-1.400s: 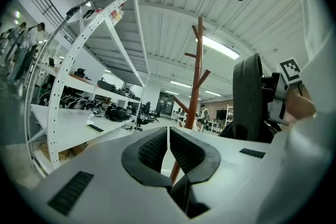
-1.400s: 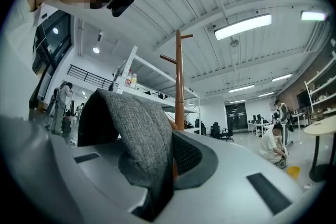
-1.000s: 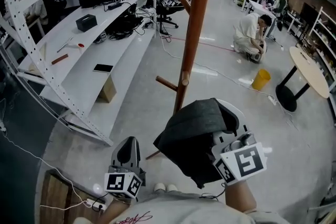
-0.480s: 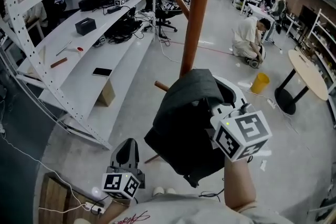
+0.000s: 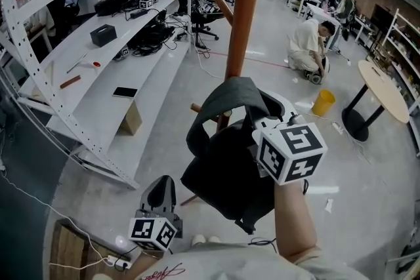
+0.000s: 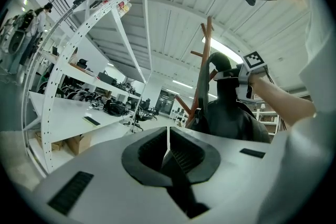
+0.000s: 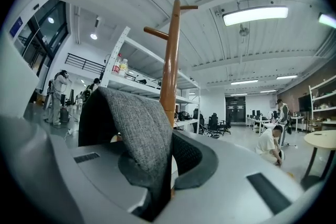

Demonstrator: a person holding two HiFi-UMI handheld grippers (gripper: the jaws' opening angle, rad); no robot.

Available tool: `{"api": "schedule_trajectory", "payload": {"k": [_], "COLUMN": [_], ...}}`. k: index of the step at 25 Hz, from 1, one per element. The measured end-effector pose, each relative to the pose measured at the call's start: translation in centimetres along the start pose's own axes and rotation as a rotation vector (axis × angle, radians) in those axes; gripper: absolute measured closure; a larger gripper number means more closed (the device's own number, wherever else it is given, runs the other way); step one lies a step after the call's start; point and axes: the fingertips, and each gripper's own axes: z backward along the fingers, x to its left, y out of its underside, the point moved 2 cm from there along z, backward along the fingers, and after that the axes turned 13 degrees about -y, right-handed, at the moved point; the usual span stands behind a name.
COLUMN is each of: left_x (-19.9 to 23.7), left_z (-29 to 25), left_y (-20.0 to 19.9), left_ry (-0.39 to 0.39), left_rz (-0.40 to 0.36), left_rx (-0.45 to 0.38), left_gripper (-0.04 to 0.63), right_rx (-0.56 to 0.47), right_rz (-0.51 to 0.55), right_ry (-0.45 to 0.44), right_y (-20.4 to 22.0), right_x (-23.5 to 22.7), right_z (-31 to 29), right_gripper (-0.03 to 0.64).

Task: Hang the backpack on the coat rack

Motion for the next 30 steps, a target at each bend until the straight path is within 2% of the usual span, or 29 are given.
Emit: {"api": "schedule_trajectory", "payload": {"k": [10,25,30], "left_x": [0.0,0.8,1.1], "left_z": [0.0,0.2,0.3], "left_y": [0.7,1.4,1.2], "left_ry": [0.005,-0.007,-0.015], "left_rz": [0.038,0.042,0.043], "left_rx": [0.029,0.048,0.038], "left_gripper": [0.571,0.571,0.571], "right_rx": [0.037,0.101,0.188], "right_rz": [-0.066,-0.112,-0.077], "right_ry": [0.016,0.024,0.020], "right_y": [3.4,7.9,7.9], "right_x": [-0.6,0.1,-0.2], "right_z": [-1.3,-2.3,-2.8], "right_gripper": [0.583,0.584,0.583]}}
